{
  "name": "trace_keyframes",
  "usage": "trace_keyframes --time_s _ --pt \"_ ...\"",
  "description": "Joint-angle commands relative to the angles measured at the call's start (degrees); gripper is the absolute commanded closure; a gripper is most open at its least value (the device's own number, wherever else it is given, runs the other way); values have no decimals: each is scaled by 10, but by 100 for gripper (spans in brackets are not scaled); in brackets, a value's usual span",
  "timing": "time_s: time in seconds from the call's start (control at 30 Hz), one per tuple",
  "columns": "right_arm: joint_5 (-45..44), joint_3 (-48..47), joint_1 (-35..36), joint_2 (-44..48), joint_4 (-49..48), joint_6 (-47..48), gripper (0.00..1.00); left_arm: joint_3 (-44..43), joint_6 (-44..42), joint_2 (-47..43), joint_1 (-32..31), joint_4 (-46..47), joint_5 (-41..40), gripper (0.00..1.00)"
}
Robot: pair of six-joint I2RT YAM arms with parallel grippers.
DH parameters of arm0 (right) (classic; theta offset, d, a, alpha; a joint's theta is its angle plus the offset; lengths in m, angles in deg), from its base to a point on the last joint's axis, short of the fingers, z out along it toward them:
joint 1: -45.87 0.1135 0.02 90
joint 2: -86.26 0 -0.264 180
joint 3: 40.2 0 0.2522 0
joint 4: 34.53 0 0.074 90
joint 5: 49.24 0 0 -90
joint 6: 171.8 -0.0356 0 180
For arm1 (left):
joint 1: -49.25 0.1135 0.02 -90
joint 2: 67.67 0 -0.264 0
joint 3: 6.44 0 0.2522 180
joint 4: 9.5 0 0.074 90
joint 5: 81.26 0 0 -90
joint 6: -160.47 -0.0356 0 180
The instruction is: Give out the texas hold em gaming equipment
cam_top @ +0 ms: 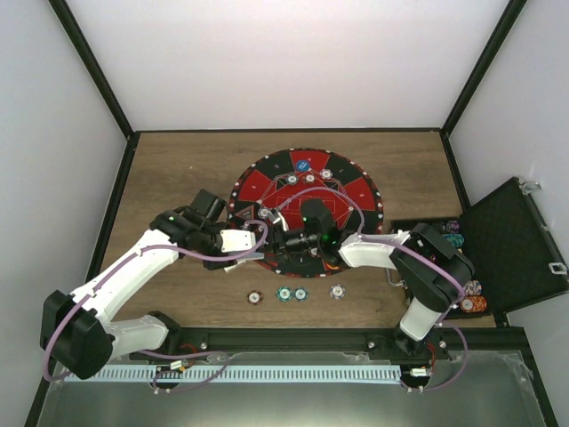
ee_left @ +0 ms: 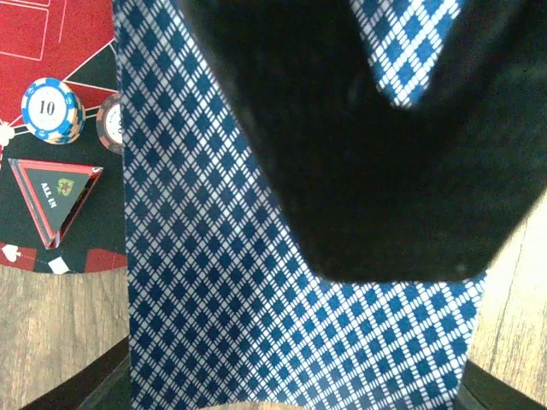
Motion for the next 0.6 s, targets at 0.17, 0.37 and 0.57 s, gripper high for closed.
trace_keyframes --time_s 0.17,0.37,0.57 --pt "13 -36 12 -51 -104 -70 54 -8 -2 -9 -5 17 2 96" --pt "8 -33 14 -79 -152 -119 77 -6 0 -14 -5 26 5 96" --pt "5 -24 15 -86 -185 -139 94 0 0 -24 -5 20 29 22"
